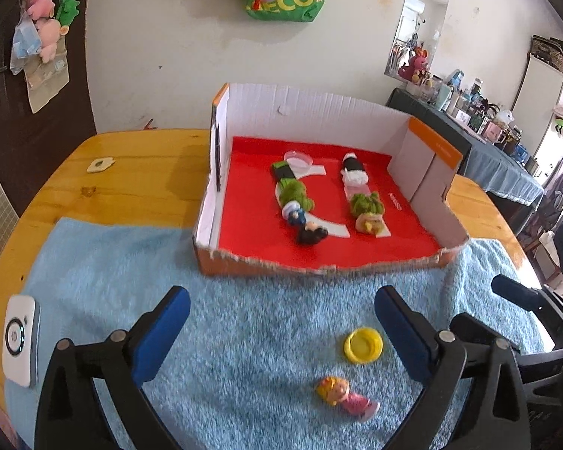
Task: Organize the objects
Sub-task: 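Withdraw both tools from the box back over the towel, then move the right tool toward the yellow lid while the left tool approaches the girl figurine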
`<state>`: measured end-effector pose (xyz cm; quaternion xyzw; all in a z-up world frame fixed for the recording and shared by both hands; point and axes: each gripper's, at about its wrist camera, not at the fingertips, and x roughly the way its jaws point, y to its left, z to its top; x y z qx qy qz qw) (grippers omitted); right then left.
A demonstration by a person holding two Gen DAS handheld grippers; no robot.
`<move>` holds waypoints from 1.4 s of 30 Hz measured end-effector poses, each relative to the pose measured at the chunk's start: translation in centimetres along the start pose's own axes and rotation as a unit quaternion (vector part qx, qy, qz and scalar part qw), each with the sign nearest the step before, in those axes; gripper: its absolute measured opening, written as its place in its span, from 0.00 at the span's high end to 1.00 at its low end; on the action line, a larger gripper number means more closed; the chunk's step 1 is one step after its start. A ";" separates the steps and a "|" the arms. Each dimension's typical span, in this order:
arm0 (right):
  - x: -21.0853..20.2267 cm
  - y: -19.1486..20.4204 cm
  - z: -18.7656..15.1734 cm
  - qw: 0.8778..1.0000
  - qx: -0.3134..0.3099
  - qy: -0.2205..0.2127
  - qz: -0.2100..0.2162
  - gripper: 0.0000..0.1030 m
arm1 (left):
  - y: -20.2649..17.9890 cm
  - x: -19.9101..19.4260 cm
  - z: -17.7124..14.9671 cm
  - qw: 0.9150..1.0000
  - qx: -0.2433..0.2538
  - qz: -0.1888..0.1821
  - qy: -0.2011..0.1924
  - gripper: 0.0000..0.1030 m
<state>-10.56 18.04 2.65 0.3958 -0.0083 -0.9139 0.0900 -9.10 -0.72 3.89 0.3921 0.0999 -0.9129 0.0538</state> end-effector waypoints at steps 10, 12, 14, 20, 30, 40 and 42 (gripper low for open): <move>-0.3 -0.3 -1.7 1.000 -0.012 0.006 0.006 0.10 | -0.4 -0.3 -2.9 1.000 -0.017 0.015 0.016 0.02; -0.2 -0.5 -1.8 1.000 -0.014 0.007 0.008 0.10 | -0.4 -0.4 -3.4 0.999 -0.021 0.020 0.018 0.02; 0.0 -0.8 -1.8 1.000 -0.017 0.010 0.013 0.10 | -0.4 -0.5 -3.9 0.999 -0.027 0.025 0.021 0.02; 1.3 -1.3 -1.0 0.999 -0.038 0.021 0.033 0.10 | -1.2 -1.0 -5.5 0.998 -0.038 0.041 0.027 0.02; 3.7 1.4 0.4 0.984 -0.155 0.029 0.085 0.12 | -4.2 -1.0 -7.6 0.998 -0.029 0.055 0.028 0.02; 5.7 3.7 0.4 0.969 -0.205 0.053 0.129 0.23 | -3.9 0.7 -9.1 0.996 -0.040 0.068 0.042 0.11; 6.1 4.0 0.3 0.967 -0.211 0.061 0.132 0.28 | -3.8 0.5 -9.2 0.996 -0.041 0.068 0.038 0.11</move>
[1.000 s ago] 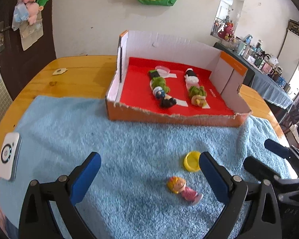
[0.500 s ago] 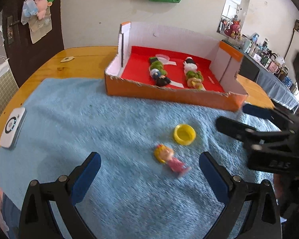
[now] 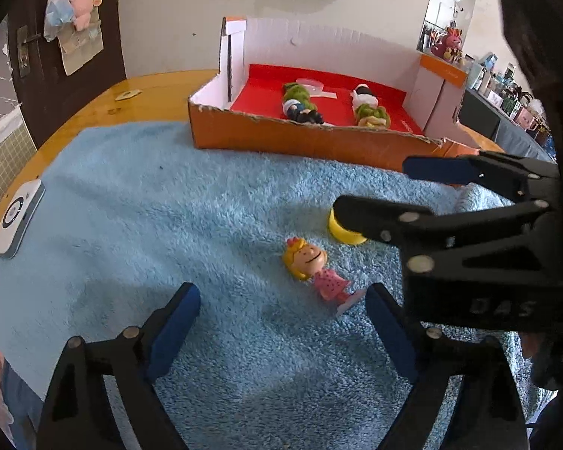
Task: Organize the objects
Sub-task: 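Move the right tool toward the yellow lid while the left tool approaches the girl figurine, then close the right tool on the yellow lid while the left tool grasps the blonde girl figurine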
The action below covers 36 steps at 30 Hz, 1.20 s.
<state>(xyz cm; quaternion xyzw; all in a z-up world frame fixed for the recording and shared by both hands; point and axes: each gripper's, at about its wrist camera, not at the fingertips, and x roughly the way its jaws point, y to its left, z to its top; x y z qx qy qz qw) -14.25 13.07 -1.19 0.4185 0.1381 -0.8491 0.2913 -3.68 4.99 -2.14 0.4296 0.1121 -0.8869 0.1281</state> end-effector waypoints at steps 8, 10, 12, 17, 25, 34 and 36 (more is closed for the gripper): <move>1.4 0.1 -0.4 0.999 -0.006 0.020 -0.029 0.38 | 2.0 0.2 0.7 1.000 -0.012 0.015 -0.007 0.14; 1.5 -0.5 -0.7 0.999 0.003 0.021 -0.039 0.38 | 2.7 0.4 1.0 1.000 -0.017 0.014 -0.007 0.14; 1.3 -0.7 -0.8 0.999 0.009 0.019 -0.038 0.40 | 3.3 0.4 1.3 1.000 -0.019 0.013 -0.009 0.15; 1.0 0.0 -1.0 0.999 0.006 0.011 -0.042 0.44 | 4.2 1.0 2.2 1.000 -0.002 0.008 -0.011 0.20; 1.8 0.8 -0.8 0.999 0.017 0.013 -0.044 0.64 | 4.2 1.6 3.1 0.999 0.040 -0.019 -0.011 0.27; 1.3 0.4 -0.9 0.997 0.063 0.010 -0.042 0.72 | 4.4 1.4 2.8 0.995 0.086 -0.044 -0.017 0.50; 1.2 0.3 -0.9 0.996 0.074 0.008 -0.042 0.72 | 4.6 1.4 2.7 0.995 0.089 -0.050 -0.019 0.50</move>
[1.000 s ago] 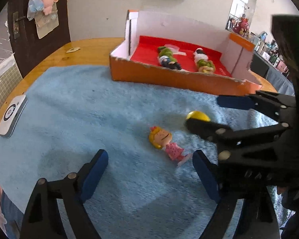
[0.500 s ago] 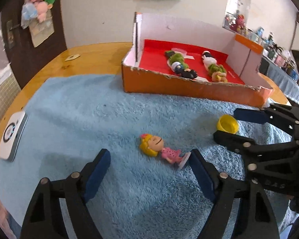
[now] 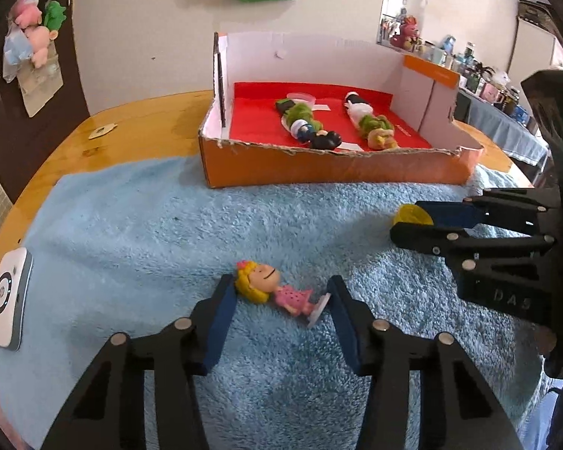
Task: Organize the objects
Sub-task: 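Close the right tool on the yellow lid while the left tool grasps the blonde girl figurine, then carry the yellow lid with the right tool while the left tool carries the girl figurine into the box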
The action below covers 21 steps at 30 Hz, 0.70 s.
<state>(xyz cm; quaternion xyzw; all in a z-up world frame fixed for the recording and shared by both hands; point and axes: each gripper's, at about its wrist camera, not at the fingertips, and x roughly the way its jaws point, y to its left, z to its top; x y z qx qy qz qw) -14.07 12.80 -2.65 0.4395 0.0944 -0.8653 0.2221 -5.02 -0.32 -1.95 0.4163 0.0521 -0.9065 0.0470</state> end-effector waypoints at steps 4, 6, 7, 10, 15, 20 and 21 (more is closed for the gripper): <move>-0.6 -0.1 0.0 1.000 0.023 -0.008 -0.001 0.72 | 0.2 -0.1 0.0 1.000 0.007 -0.011 -0.001 0.50; -1.0 -0.1 0.0 0.999 0.033 -0.013 -0.002 0.72 | 0.3 -0.2 0.1 1.000 0.005 -0.020 -0.001 0.50; -1.2 -0.1 0.0 0.999 0.037 -0.014 -0.002 0.72 | 0.4 -0.3 0.3 1.000 0.003 -0.025 -0.002 0.50; -1.9 -0.2 0.0 0.999 0.048 -0.022 -0.001 0.72 | 0.4 -0.7 0.7 0.999 0.004 -0.033 -0.007 0.50; -3.1 -0.2 0.0 0.997 0.063 -0.033 0.001 0.72 | -0.1 -1.3 1.4 0.999 0.009 -0.041 -0.014 0.50; -4.2 -0.4 -0.1 0.996 0.076 -0.045 0.001 0.72 | -0.4 -1.6 2.1 0.999 0.008 -0.048 -0.021 0.50; -4.4 -0.5 -0.2 0.996 0.078 -0.046 0.000 0.72 | -0.5 -1.6 2.3 0.999 0.006 -0.049 -0.023 0.50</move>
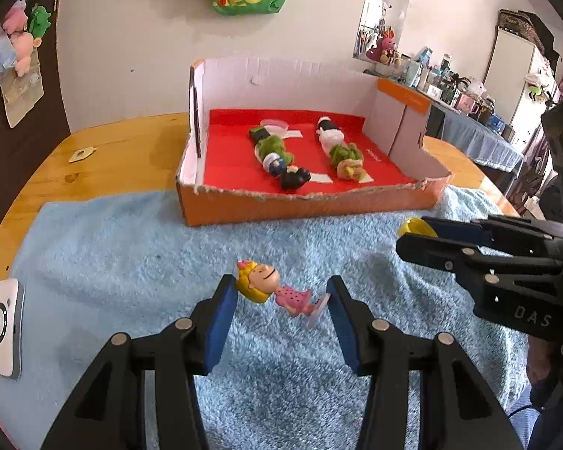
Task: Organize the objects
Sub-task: 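Carry the yellow lid with the right tool while the left tool carries the girl figurine into the box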
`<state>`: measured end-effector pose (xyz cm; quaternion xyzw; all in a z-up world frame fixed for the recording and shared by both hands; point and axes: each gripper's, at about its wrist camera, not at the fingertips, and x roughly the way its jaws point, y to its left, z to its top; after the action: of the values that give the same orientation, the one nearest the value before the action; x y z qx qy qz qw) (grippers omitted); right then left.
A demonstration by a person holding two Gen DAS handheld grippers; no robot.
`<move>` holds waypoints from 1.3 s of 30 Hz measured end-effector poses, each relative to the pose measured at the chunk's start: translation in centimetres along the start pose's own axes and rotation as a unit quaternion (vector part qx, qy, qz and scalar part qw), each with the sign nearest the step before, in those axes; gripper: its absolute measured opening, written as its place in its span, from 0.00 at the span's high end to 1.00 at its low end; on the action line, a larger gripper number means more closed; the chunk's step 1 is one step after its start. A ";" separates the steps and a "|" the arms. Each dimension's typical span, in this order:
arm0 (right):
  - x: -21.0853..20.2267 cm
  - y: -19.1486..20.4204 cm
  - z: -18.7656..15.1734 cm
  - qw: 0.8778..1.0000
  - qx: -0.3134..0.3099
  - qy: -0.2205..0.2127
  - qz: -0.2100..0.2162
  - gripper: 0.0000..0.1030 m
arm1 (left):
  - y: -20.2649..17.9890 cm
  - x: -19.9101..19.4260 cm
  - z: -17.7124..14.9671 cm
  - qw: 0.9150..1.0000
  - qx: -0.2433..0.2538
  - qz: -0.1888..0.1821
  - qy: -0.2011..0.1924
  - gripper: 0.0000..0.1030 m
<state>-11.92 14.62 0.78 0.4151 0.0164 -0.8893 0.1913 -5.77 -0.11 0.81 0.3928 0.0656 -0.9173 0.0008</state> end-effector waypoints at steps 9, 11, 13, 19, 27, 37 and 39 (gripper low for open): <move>-1.3 -0.2 0.7 1.000 0.009 -0.017 0.003 0.72 | -0.5 -0.6 2.1 1.000 0.002 -0.006 -0.020 0.50; -1.4 -0.2 0.9 1.000 0.009 -0.019 0.003 0.72 | -0.5 -0.6 2.5 1.000 0.002 -0.007 -0.023 0.50; -1.5 -0.3 1.1 1.000 0.009 -0.021 0.003 0.72 | -0.6 -0.5 2.9 1.000 0.001 -0.010 -0.026 0.50; -1.7 -0.5 1.8 1.000 0.012 -0.025 0.002 0.72 | -0.9 -0.3 4.3 0.999 0.003 -0.012 -0.035 0.50; -1.9 -1.4 2.9 0.999 0.022 -0.032 -0.005 0.72 | -0.8 0.7 6.3 0.999 -0.003 -0.019 -0.034 0.50; -1.4 -2.9 4.5 0.999 0.030 -0.034 -0.023 0.72 | -1.1 2.6 8.9 0.999 0.001 -0.033 -0.029 0.50; -1.2 -3.4 4.8 0.999 0.034 -0.033 -0.027 0.72 | -1.2 3.1 9.3 0.999 0.001 -0.037 -0.025 0.50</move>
<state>-15.97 17.26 4.34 0.3912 -0.0086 -0.9074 0.1535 -14.63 0.14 5.05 0.3671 0.0790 -0.9263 -0.0319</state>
